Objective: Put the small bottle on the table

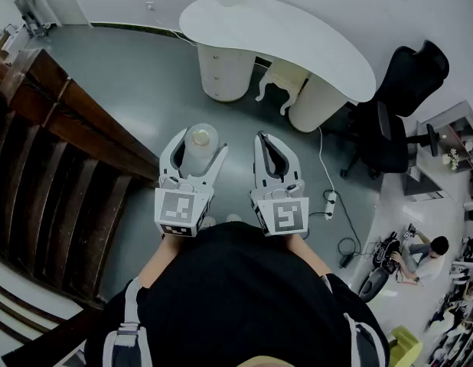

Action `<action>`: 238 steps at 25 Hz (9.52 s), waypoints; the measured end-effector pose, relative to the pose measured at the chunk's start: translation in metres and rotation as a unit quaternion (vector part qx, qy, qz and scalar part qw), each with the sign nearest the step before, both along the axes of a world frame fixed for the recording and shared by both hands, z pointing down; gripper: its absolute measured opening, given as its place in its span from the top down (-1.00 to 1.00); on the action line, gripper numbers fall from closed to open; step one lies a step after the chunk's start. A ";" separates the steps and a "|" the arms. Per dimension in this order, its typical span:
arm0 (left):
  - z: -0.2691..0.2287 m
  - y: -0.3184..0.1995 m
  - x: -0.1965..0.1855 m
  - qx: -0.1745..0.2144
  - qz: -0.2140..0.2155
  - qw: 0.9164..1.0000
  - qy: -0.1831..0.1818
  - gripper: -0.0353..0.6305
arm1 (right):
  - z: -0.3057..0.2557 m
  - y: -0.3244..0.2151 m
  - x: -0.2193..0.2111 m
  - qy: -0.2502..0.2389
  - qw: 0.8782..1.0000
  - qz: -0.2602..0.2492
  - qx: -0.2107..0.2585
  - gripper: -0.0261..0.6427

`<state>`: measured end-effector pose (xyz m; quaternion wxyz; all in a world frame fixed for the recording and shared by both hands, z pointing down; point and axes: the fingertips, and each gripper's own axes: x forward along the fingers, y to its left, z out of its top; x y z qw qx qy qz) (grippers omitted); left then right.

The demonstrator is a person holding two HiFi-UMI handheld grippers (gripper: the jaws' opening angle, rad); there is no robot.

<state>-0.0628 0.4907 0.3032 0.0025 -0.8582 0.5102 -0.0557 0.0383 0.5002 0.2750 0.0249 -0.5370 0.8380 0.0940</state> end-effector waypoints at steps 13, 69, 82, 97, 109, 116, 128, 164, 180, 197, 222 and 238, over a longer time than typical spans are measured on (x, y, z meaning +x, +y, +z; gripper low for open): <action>0.005 -0.025 0.019 0.008 -0.003 1.000 0.003 -0.10 | 0.007 -0.025 0.015 -0.014 1.000 -0.024 0.009 0.86; 0.037 -0.352 -0.058 -0.027 0.086 0.995 0.029 -0.10 | 0.029 -0.352 -0.065 -0.013 0.999 0.046 -0.009 0.86; 0.043 -0.424 -0.042 -0.020 0.073 0.997 0.034 -0.10 | 0.036 -0.430 -0.055 -0.009 1.000 0.017 -0.006 0.86; 0.040 -0.562 0.004 -0.024 0.055 0.998 0.035 -0.10 | 0.035 -0.583 -0.016 -0.009 1.000 -0.015 -0.016 0.86; 0.057 -0.654 0.034 -0.035 0.025 0.999 0.033 -0.10 | 0.057 -0.681 0.010 0.023 0.998 -0.060 -0.028 0.86; 0.064 -0.675 0.040 -0.047 0.020 0.998 0.029 -0.10 | 0.069 -0.703 0.015 0.019 0.997 -0.056 -0.053 0.86; 0.073 -0.705 0.034 -0.063 0.036 0.997 0.016 -0.10 | 0.083 -0.723 0.007 0.030 0.995 -0.049 -0.081 0.86; 0.158 -0.797 0.052 -0.076 0.096 0.992 0.000 -0.10 | 0.171 -0.799 0.017 0.048 0.993 -0.010 -0.109 0.86; 0.223 -0.825 0.059 -0.109 0.098 0.989 -0.010 -0.10 | 0.231 -0.821 0.016 0.054 0.985 -0.007 -0.165 0.86; 0.278 -0.852 0.067 -0.137 0.107 0.983 -0.053 -0.10 | 0.269 -0.841 0.015 0.051 0.977 0.000 -0.209 0.86; 0.318 -0.854 0.071 -0.183 0.107 0.972 -0.105 -0.10 | 0.281 -0.841 0.014 0.042 0.973 0.004 -0.227 0.86; 0.285 -0.837 0.059 -0.156 0.104 0.979 -0.083 -0.12 | 0.248 -0.827 0.008 0.048 0.978 0.002 -0.201 0.86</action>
